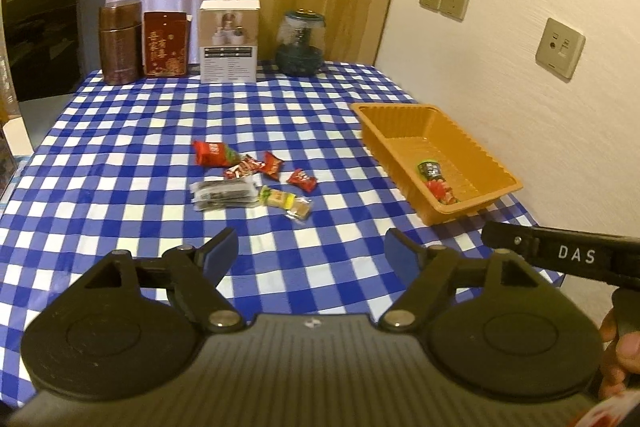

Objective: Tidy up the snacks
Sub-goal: 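Withdraw both tools from the orange tray back toward the snack pile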

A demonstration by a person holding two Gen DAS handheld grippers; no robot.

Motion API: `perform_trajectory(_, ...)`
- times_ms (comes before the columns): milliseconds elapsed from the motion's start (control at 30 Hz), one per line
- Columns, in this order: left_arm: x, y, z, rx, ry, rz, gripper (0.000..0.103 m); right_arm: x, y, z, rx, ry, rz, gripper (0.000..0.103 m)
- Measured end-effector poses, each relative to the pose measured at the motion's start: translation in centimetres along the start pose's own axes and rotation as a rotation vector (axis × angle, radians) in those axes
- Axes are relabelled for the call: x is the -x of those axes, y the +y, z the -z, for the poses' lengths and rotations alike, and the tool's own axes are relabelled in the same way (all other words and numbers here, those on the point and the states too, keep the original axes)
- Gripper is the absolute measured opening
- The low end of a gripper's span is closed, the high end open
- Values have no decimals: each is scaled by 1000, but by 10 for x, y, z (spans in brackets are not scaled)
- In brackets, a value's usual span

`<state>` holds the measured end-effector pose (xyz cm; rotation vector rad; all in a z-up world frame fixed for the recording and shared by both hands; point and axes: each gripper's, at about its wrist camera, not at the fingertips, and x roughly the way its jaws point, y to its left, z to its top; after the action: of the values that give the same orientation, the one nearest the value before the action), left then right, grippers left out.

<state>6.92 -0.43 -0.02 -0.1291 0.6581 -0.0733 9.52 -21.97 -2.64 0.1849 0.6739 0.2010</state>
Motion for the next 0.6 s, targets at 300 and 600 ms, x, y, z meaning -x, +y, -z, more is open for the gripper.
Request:
perform_trajectory(300,5,19,3,20,-3,-21,80,-3,13,4,42,14,-1,63)
perform_trajectory(600,1,35,6,35,5,-42,83,-14,23,8,56,28,-34,64)
